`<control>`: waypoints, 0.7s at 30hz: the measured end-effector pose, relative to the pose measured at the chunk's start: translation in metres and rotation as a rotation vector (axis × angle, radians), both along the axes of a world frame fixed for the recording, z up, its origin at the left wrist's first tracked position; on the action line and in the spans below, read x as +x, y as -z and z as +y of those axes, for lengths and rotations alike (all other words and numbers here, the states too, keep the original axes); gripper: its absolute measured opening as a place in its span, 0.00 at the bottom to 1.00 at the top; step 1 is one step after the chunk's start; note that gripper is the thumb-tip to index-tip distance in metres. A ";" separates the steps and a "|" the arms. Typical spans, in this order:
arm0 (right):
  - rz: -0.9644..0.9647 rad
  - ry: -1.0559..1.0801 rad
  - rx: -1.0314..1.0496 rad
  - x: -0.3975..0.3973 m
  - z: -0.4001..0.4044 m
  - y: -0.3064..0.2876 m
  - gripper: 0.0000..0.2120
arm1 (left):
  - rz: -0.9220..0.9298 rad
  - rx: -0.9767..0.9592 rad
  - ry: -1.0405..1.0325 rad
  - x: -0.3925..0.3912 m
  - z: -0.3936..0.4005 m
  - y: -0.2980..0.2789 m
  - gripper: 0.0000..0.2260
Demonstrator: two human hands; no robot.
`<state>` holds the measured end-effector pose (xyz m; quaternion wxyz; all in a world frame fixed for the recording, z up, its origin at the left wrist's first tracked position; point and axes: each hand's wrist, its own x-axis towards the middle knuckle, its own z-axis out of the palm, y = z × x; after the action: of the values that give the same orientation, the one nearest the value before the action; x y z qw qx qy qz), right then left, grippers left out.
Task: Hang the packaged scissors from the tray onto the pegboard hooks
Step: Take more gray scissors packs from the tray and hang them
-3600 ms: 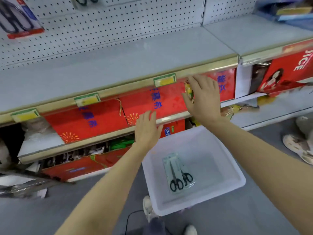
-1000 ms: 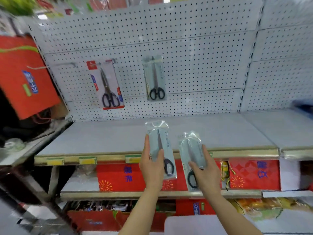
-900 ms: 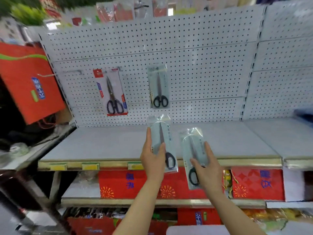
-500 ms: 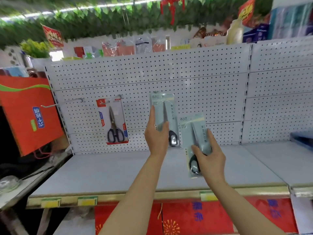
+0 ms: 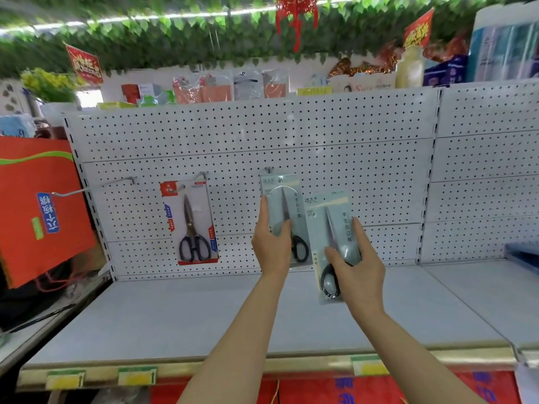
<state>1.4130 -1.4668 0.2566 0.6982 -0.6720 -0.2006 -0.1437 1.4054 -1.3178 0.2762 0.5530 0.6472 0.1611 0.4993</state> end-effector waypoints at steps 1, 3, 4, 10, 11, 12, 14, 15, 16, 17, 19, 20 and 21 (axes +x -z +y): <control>-0.002 0.000 0.000 0.001 0.001 0.000 0.35 | -0.005 0.010 0.004 0.001 0.001 0.002 0.34; -0.007 -0.001 -0.004 0.003 0.004 0.001 0.35 | -0.014 0.019 0.006 0.003 0.000 0.005 0.34; -0.007 -0.005 -0.003 0.003 0.004 0.001 0.35 | -0.021 0.014 0.003 0.004 -0.001 0.006 0.34; -0.011 -0.018 -0.004 0.006 0.006 -0.001 0.35 | -0.019 -0.003 -0.023 0.010 0.006 0.012 0.34; -0.013 -0.020 -0.004 0.006 0.007 -0.001 0.35 | -0.010 0.005 -0.027 0.012 0.007 0.013 0.34; -0.015 -0.022 -0.003 0.007 0.008 -0.002 0.35 | -0.002 0.014 -0.032 0.014 0.009 0.014 0.33; -0.014 -0.026 -0.001 0.008 0.011 -0.003 0.35 | 0.015 0.036 -0.045 0.017 0.013 0.016 0.33; -0.014 -0.026 -0.001 0.008 0.013 -0.004 0.35 | 0.027 0.054 -0.059 0.019 0.015 0.017 0.33; -0.013 -0.024 -0.003 0.009 0.015 -0.004 0.35 | 0.043 0.074 -0.077 0.021 0.017 0.018 0.32; -0.013 -0.021 -0.006 0.010 0.018 -0.003 0.35 | 0.065 0.094 -0.096 0.023 0.020 0.019 0.32; -0.013 -0.014 -0.013 0.011 0.023 -0.003 0.35 | 0.107 0.126 -0.123 0.026 0.025 0.021 0.31; -0.013 -0.012 -0.016 0.011 0.027 -0.002 0.35 | 0.127 0.141 -0.129 0.026 0.027 0.022 0.30; -0.013 -0.012 -0.017 0.012 0.030 -0.002 0.35 | 0.148 0.160 -0.136 0.026 0.029 0.023 0.30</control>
<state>1.4249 -1.4367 0.2587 0.6921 -0.6758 -0.2104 -0.1419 1.4313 -1.2890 0.2530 0.4512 0.7118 0.2047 0.4978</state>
